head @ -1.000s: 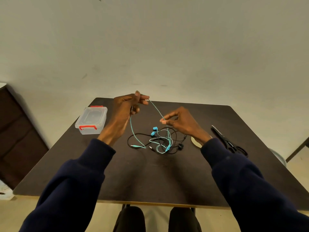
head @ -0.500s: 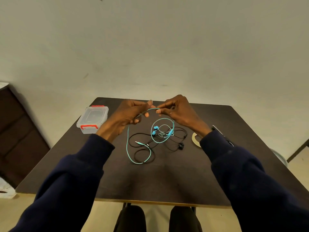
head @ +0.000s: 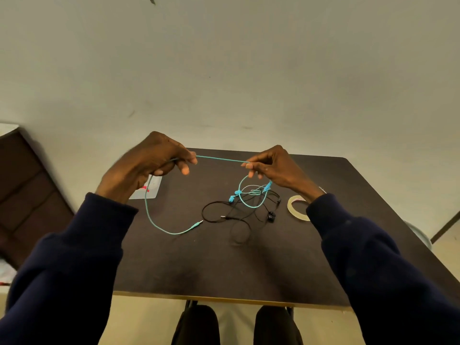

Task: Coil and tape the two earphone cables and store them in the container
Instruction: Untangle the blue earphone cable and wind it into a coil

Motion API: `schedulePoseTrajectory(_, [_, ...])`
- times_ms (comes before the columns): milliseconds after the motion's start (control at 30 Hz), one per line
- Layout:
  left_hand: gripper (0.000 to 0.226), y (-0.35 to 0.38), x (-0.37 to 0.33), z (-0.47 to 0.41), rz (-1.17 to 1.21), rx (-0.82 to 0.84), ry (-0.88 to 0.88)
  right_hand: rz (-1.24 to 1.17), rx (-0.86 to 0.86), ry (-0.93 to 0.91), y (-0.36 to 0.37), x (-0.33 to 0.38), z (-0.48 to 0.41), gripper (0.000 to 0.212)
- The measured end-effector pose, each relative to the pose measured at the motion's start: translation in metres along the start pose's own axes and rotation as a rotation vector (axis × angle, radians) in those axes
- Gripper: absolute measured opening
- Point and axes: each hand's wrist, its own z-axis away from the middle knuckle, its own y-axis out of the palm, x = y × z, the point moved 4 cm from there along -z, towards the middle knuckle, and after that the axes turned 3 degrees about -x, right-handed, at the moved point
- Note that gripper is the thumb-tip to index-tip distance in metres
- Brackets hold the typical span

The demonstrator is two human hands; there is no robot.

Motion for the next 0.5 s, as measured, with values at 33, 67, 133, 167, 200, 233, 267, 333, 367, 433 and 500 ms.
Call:
schedulePoseTrajectory(33, [0.021, -0.005, -0.001, 0.002, -0.014, -0.016, -0.014, 0.012, -0.007, 0.012, -0.001, -0.003, 0.000, 0.016])
schedulePoseTrajectory(67, [0.022, -0.010, -0.001, 0.004, -0.043, -0.022, -0.032, 0.026, -0.011, 0.025, -0.002, -0.005, 0.000, 0.016])
schedulePoseTrajectory(133, [0.022, -0.015, -0.001, 0.007, -0.142, -0.015, -0.081, 0.062, -0.008, 0.047, -0.003, -0.011, -0.001, 0.015])
schedulePoseTrajectory(167, [0.022, -0.016, 0.001, 0.008, -0.196, -0.023, -0.110, 0.090, 0.001, 0.056, -0.003, -0.013, -0.002, 0.015])
schedulePoseTrajectory(200, [0.021, -0.019, 0.004, 0.008, -0.247, -0.048, -0.134, 0.126, 0.013, 0.067, -0.002, -0.015, -0.002, 0.014])
schedulePoseTrajectory(233, [0.021, -0.021, 0.007, 0.007, -0.299, -0.081, -0.147, 0.162, 0.025, 0.075, -0.001, -0.017, -0.002, 0.014])
schedulePoseTrajectory(267, [0.020, -0.023, 0.011, 0.006, -0.346, -0.106, -0.149, 0.187, 0.032, 0.077, 0.000, -0.018, -0.001, 0.014])
schedulePoseTrajectory(333, [0.019, -0.024, 0.019, 0.005, -0.401, -0.084, -0.165, 0.201, 0.027, 0.081, 0.002, -0.020, 0.001, 0.013])
schedulePoseTrajectory(367, [0.017, -0.021, 0.025, 0.003, -0.413, -0.049, -0.180, 0.198, 0.016, 0.079, 0.001, -0.021, 0.003, 0.014])
schedulePoseTrajectory(433, [0.016, -0.012, 0.040, -0.003, -0.435, 0.023, -0.196, 0.166, -0.006, 0.061, -0.001, -0.021, 0.005, 0.014])
schedulePoseTrajectory(500, [0.015, 0.001, 0.057, -0.011, -0.454, 0.096, -0.215, 0.147, -0.005, 0.050, 0.000, -0.020, 0.006, 0.014])
